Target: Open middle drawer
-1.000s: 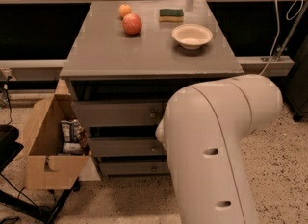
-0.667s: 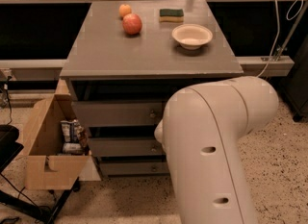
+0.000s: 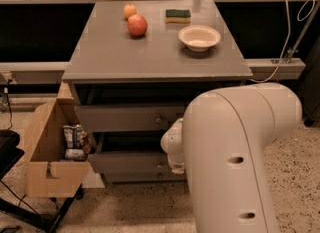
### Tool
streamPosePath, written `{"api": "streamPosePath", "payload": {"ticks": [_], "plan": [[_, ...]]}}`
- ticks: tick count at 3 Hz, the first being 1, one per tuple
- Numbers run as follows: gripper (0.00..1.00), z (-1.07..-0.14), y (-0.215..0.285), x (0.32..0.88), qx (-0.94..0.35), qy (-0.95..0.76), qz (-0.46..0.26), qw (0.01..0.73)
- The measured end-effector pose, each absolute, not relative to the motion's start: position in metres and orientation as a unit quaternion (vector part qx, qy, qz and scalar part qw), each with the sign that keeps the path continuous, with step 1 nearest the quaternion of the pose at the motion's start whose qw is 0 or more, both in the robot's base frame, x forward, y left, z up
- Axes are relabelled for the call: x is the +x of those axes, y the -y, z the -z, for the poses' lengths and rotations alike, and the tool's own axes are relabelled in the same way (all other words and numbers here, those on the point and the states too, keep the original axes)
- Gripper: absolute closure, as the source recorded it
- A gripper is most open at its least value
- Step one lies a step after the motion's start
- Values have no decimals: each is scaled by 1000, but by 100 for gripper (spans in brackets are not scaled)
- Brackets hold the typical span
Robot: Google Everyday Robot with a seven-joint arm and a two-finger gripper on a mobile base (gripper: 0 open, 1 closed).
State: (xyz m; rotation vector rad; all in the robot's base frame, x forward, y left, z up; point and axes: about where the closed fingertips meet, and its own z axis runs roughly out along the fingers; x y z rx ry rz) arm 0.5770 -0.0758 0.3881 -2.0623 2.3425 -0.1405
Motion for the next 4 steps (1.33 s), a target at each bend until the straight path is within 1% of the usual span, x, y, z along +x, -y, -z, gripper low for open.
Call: {"api": "streamPosePath", "payload": {"ticks": [1, 2, 3, 4], "plan": [[92, -391, 76, 577, -660, -750, 45, 9], [91, -398, 76, 577, -660, -750, 45, 9], [68, -401, 76, 577, -660, -750, 45, 9], [36, -401, 76, 577, -660, -750, 45, 8]]}}
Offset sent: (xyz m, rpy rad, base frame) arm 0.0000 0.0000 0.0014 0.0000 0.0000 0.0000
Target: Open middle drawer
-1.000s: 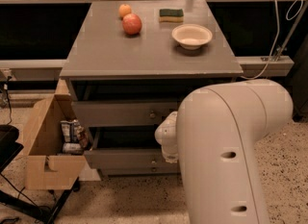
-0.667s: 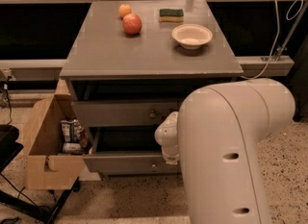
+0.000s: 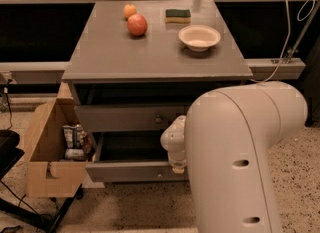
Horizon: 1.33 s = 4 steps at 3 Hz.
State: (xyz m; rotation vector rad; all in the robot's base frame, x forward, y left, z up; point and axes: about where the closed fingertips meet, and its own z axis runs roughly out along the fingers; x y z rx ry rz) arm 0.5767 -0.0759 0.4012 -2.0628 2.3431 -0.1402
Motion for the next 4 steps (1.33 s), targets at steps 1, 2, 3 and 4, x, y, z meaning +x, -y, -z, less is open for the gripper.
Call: {"api": "streamPosePath", "payload": {"ticks": [1, 2, 3, 4], "plan": [[13, -401, 76, 576, -660, -750, 45, 8], [0, -400, 77, 575, -660, -750, 44, 7], [0, -400, 77, 575, -660, -750, 44, 7], [0, -387, 81, 560, -650, -759, 33, 1]]}}
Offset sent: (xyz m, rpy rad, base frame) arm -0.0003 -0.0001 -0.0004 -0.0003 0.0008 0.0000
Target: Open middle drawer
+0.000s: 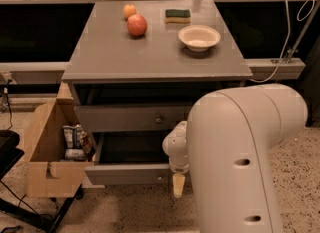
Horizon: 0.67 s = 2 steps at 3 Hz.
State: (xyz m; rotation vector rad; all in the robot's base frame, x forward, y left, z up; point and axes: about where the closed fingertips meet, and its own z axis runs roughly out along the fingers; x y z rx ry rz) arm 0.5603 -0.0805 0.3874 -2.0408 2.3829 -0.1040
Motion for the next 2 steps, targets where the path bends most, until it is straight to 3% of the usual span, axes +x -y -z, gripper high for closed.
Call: {"api": "streamPosePath", "payload": {"ticks": [2], "plan": [[41, -386, 39, 489, -642, -766, -4, 11]]}}
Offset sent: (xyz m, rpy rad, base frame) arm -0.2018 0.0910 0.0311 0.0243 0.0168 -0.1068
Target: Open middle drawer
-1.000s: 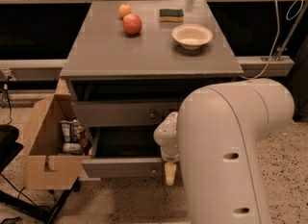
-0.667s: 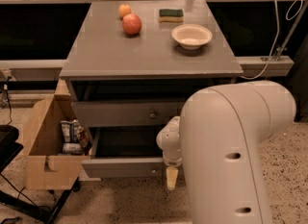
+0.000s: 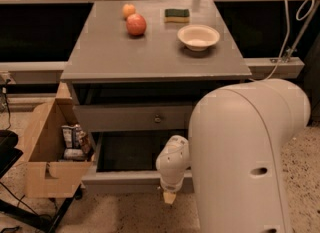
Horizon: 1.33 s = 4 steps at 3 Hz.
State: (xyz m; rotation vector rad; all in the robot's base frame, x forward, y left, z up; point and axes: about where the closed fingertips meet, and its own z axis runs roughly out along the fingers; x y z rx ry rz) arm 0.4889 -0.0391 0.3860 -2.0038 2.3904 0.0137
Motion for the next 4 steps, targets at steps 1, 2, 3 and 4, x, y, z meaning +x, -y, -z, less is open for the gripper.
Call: {"api": "streamPosePath", "payload": {"ticks": [1, 2, 3, 4], "plan": [[64, -390, 39, 489, -642, -766, -4, 11], [88, -396, 39, 489, -642, -766, -4, 11], [100, -396, 39, 489, -642, -766, -4, 11], [83, -395, 39, 488, -643, -766, -5, 10]]}}
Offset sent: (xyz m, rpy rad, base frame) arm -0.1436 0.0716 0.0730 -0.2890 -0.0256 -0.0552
